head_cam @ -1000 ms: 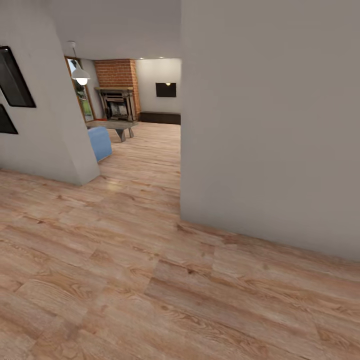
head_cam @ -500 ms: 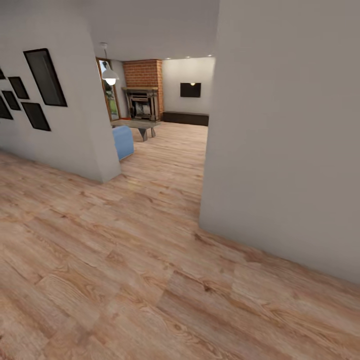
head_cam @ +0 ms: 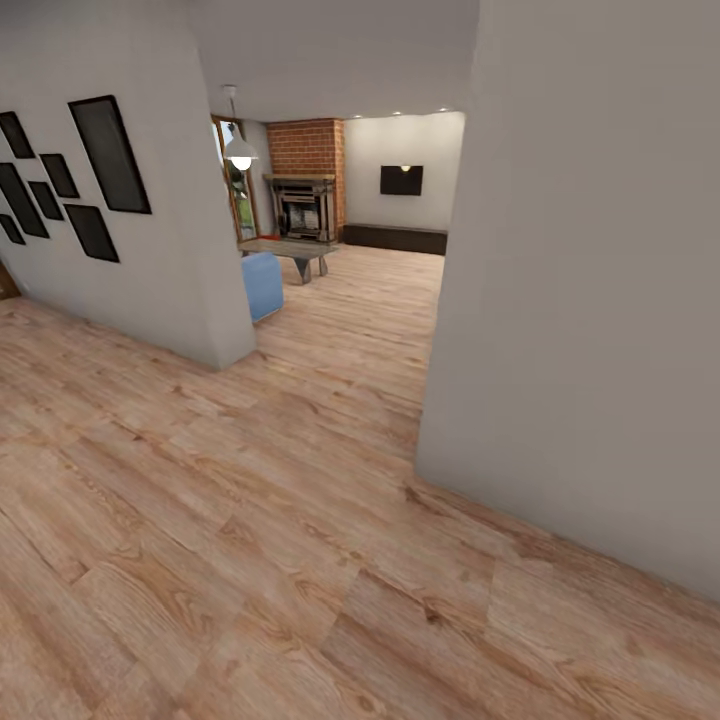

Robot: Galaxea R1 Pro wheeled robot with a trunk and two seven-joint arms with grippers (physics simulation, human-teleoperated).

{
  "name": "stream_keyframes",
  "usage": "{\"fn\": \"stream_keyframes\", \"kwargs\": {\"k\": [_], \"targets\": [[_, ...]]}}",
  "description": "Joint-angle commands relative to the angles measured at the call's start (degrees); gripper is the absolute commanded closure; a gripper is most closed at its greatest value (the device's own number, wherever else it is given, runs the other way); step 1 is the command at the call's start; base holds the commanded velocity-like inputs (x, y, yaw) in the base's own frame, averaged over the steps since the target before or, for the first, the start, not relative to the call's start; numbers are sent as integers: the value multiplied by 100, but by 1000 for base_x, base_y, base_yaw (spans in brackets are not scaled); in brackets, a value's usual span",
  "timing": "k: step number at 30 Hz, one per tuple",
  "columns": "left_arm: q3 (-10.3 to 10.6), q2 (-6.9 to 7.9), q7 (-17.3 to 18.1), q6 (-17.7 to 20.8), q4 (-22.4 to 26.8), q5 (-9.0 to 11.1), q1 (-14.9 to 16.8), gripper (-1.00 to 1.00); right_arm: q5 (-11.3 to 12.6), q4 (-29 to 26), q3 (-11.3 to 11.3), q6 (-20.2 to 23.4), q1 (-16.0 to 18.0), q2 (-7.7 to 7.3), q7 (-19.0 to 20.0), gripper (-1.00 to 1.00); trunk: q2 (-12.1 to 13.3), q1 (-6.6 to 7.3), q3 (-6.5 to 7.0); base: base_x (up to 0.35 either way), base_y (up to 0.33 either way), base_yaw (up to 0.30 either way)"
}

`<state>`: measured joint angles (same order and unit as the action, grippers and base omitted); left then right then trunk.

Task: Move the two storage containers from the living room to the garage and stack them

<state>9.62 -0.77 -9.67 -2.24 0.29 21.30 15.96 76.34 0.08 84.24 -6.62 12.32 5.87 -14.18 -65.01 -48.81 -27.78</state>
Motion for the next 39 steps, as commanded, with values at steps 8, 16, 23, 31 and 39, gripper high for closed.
{"fn": "stream_keyframes", "kwargs": {"k": [8,16,23,31,39], "targets": [[49,-2,-23,-13,-3,50,3,-100,56,1,48,-16,0,2,-15,-100,-3,-3,-5,322,0,1],[49,-2,-25,-13,-3,50,3,-100,56,1,48,-16,0,2,-15,-100,-3,-3,-5,322,0,0],[49,-2,-21,-13,-3,50,3,-100,56,1,55,-21,3,2,-15,-100,-3,-3,-5,322,0,46],[49,-2,-18,-13,-3,50,3,-100,56,1,51,-23,3,2,-15,-100,-3,-3,-5,322,0,259],[49,-2,-20,-13,-3,50,3,-100,56,1,55,-23,4,2,-15,-100,-3,-3,-5,322,0,270]]}}
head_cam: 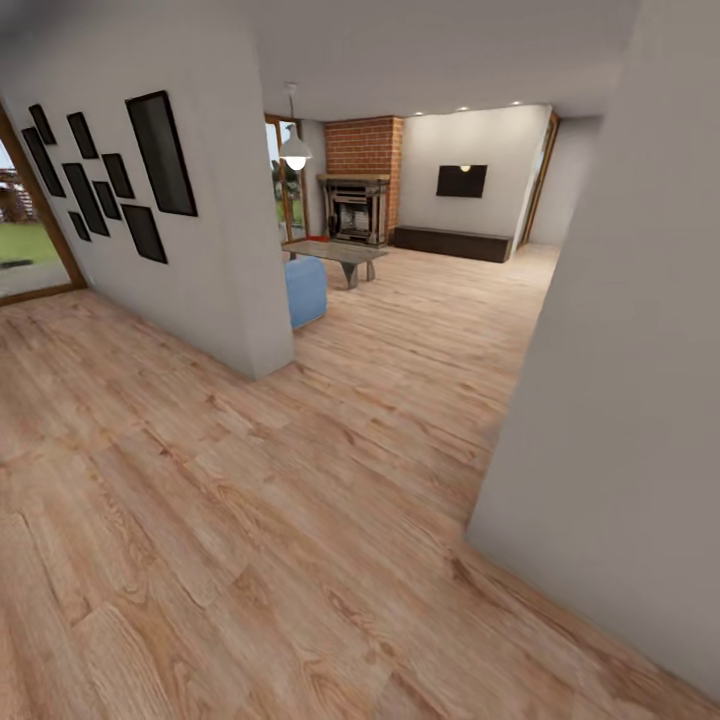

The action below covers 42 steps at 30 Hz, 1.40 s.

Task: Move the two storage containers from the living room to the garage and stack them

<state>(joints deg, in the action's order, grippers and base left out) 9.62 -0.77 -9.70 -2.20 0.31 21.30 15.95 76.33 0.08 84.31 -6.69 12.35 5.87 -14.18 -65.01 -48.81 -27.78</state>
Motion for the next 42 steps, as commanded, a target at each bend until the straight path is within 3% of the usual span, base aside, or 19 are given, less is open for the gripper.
{"fn": "stream_keyframes", "kwargs": {"k": [1,16,42], "targets": [[49,-2,-17,-18,-5,49,5,-100,57,1,49,-16,2,1,-15,-100,-3,-3,-5,322,0,270],[49,-2,-20,-18,-5,49,5,-100,57,1,44,-15,1,1,-15,-100,-3,-3,-5,322,0,256],[49,-2,-22,-19,-5,51,5,-100,56,1,41,-9,-1,1,-15,-100,-3,-3,-5,322,0,5]]}}
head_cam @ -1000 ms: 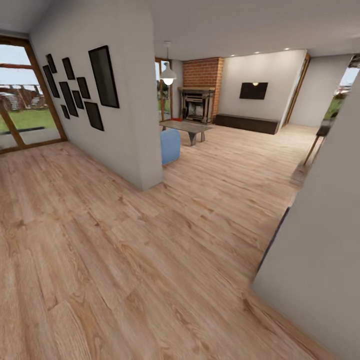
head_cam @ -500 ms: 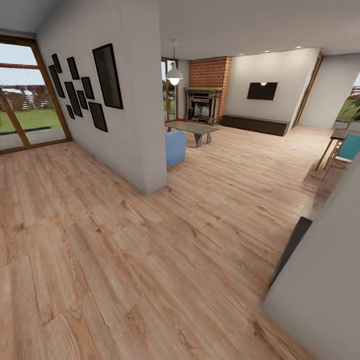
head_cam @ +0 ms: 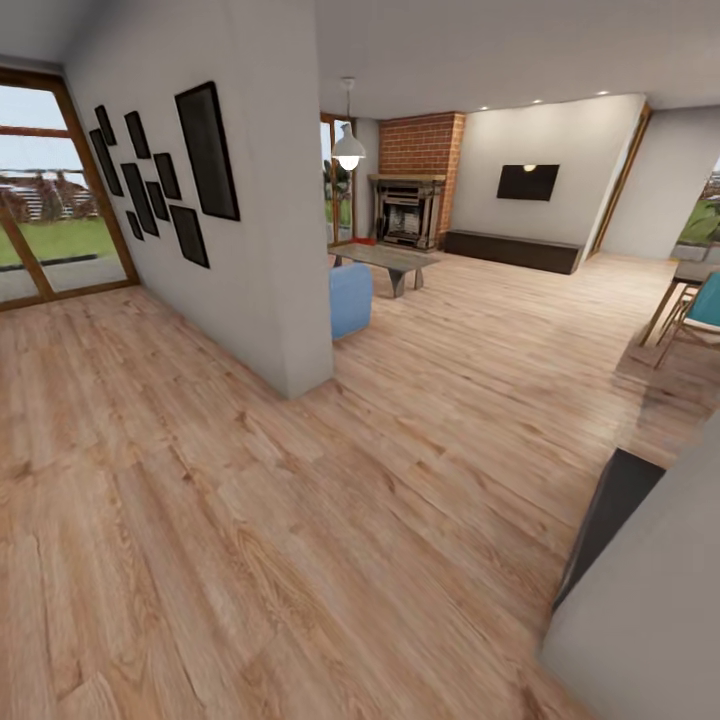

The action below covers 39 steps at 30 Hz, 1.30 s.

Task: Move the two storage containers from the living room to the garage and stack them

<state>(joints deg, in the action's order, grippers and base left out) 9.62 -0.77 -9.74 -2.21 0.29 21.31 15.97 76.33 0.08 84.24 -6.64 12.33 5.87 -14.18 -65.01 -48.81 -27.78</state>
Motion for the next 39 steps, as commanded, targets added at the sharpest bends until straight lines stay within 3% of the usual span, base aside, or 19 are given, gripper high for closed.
{"fn": "stream_keyframes", "kwargs": {"k": [1,39], "targets": [[49,-2,-18,-19,-3,49,3,-100,57,1,48,-14,0,2,-15,-100,-3,-3,-5,322,0,0],[49,-2,-18,-23,-3,48,3,-100,114,1,50,-31,4,-51,-15,-100,-3,-3,-5,322,0,0]]}}
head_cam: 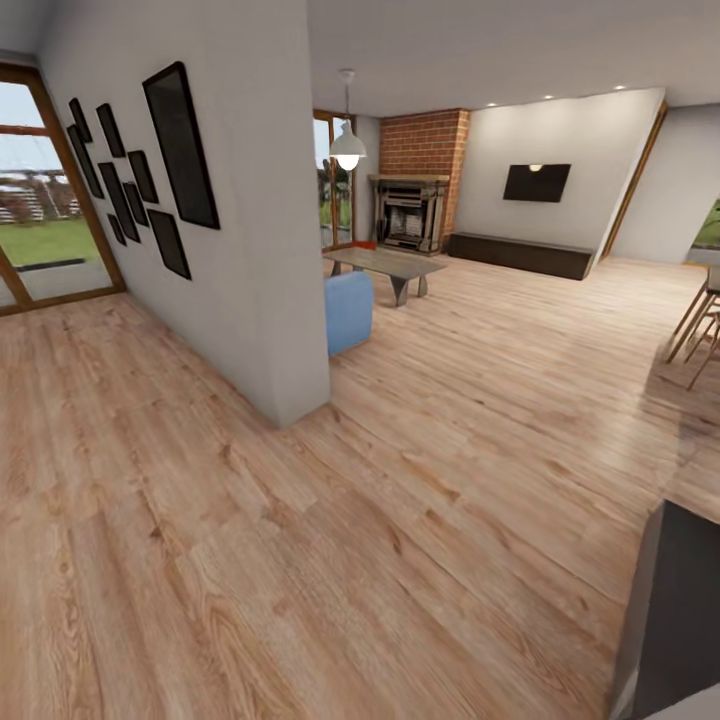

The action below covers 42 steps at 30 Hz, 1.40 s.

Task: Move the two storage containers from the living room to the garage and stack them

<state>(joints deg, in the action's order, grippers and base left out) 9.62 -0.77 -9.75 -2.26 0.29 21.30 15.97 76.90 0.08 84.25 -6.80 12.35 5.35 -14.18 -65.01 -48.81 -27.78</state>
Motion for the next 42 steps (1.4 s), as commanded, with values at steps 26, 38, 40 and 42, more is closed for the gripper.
{"fn": "stream_keyframes", "kwargs": {"k": [26,38,40,42], "targets": [[49,-2,-15,-11,-3,50,3,-100,70,1,38,-6,0,5,-15,-100,-3,-3,-5,322,0,-173],[49,-2,-9,10,-3,50,3,-100,70,1,38,-6,4,2,-15,-100,-3,-3,-5,322,0,-214],[49,-2,-9,13,-3,50,3,-100,70,1,38,-6,1,2,-15,-100,-3,-3,-5,322,0,-213],[49,-2,-9,15,-3,50,3,-100,70,1,38,-6,1,3,-15,-100,-3,-3,-5,322,0,-220]]}}
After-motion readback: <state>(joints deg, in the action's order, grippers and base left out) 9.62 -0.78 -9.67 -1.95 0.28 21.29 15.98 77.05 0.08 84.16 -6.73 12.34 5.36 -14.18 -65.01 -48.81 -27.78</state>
